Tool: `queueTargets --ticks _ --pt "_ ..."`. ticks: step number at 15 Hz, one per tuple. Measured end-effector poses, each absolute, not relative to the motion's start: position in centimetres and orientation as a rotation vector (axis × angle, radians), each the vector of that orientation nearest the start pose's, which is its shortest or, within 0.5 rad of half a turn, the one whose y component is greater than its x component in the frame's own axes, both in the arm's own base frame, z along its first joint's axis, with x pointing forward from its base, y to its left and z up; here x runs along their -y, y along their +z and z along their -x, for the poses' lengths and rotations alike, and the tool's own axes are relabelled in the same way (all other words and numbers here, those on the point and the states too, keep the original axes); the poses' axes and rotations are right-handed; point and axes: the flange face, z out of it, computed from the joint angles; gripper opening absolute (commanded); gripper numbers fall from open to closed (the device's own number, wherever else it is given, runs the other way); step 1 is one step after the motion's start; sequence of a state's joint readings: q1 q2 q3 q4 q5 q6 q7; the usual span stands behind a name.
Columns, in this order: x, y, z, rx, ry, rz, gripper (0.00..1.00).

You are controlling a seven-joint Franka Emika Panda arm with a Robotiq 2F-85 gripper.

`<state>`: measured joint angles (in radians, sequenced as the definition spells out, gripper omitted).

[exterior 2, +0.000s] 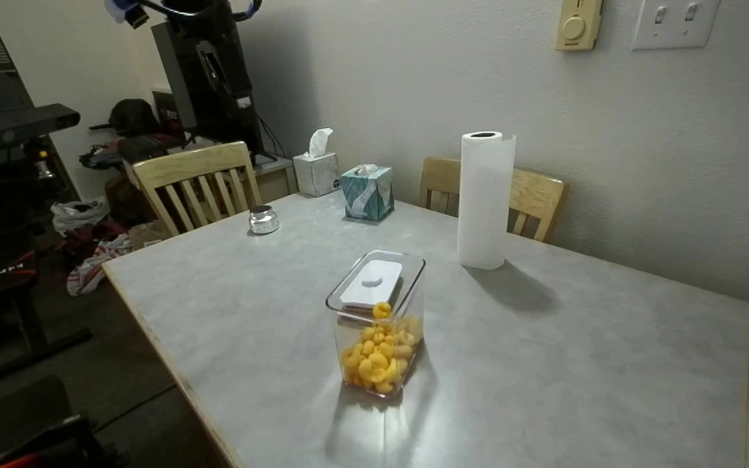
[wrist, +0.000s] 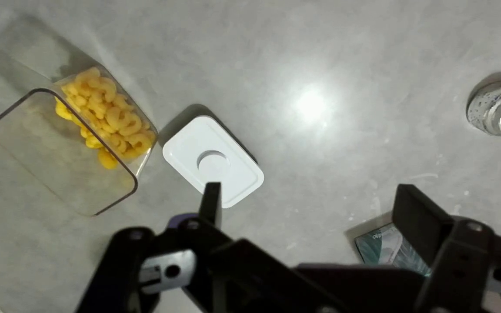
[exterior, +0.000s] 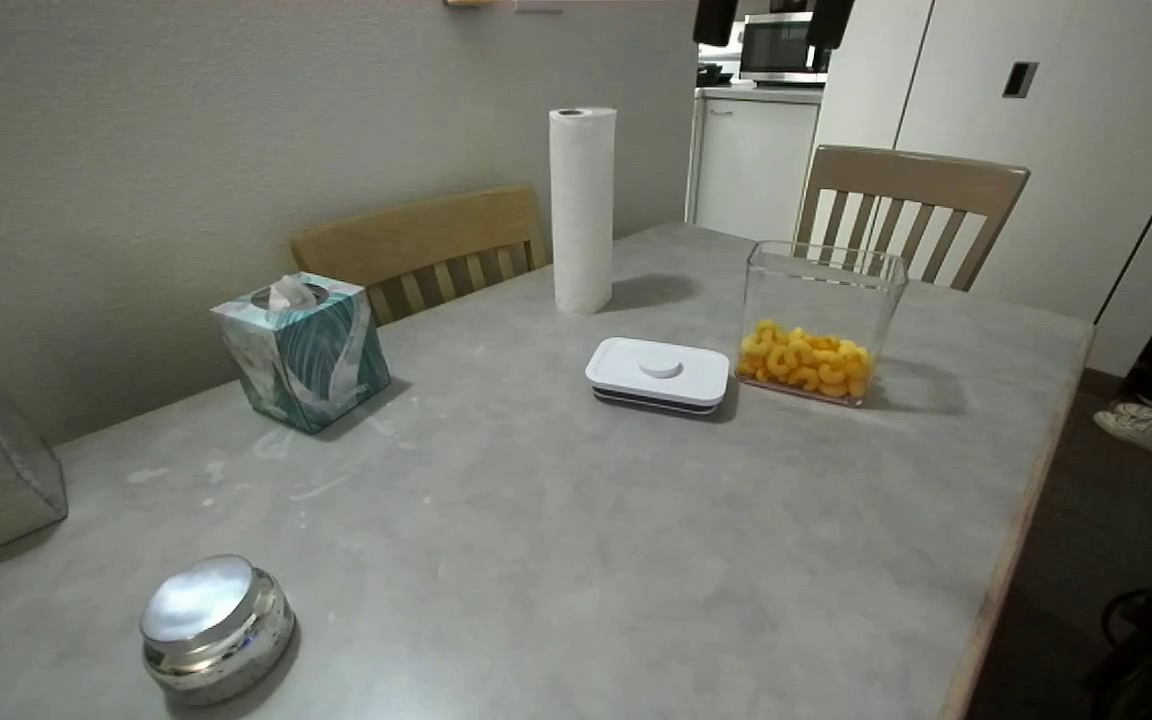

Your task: Place the lid on the container and push the button

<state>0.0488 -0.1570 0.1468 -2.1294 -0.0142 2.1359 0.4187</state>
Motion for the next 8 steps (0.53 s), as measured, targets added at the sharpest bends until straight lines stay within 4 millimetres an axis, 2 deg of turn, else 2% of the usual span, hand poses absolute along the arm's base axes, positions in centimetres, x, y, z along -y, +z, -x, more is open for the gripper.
queueTargets --ticks 2,4,8 --pt "-10.4 49.1 -51.4 -0.31 -0.293 3.09 1.0" --pt "-9.6 47.9 -52.0 -0.255 -0.369 3.082 1.0" --pt "-6.0 41.7 -53.9 -0.082 -0.489 3.088 1.0"
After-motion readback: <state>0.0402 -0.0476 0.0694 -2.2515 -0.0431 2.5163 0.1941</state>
